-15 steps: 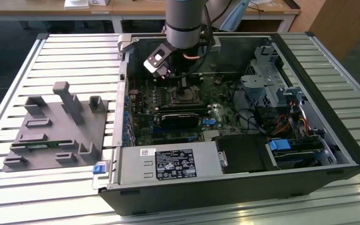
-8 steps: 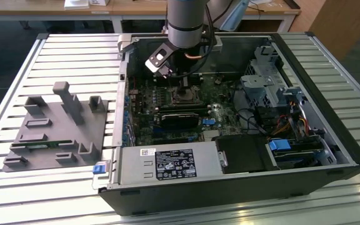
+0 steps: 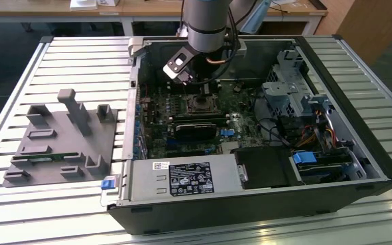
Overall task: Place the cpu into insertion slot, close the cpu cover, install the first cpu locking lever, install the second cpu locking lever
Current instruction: 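Close the cpu cover, then install the first cpu locking lever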
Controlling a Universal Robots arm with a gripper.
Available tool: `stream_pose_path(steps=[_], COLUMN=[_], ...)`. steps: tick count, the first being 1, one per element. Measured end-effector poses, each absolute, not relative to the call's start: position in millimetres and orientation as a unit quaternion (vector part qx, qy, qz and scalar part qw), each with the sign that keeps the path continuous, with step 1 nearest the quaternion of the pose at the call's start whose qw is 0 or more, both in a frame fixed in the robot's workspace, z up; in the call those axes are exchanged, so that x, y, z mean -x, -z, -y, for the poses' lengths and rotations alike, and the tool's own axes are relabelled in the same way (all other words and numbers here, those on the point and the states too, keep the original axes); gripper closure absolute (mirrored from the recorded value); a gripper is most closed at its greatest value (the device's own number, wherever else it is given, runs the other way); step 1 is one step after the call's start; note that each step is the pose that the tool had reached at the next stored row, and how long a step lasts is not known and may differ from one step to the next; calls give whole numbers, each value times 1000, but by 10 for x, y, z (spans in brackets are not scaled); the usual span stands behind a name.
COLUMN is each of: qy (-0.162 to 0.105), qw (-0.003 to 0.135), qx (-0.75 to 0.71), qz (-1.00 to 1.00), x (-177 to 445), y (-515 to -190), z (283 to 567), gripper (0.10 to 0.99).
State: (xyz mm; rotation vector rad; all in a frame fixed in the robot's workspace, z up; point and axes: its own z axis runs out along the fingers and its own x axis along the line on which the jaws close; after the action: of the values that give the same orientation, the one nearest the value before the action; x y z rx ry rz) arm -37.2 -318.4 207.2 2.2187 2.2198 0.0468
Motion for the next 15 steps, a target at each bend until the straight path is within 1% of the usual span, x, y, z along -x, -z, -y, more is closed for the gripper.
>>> stream_pose_path(steps=[15], qy=[-15], qw=[1], qx=[-707], qz=[-707], x=[349], y=[-2084], z=[3184], gripper=[980])
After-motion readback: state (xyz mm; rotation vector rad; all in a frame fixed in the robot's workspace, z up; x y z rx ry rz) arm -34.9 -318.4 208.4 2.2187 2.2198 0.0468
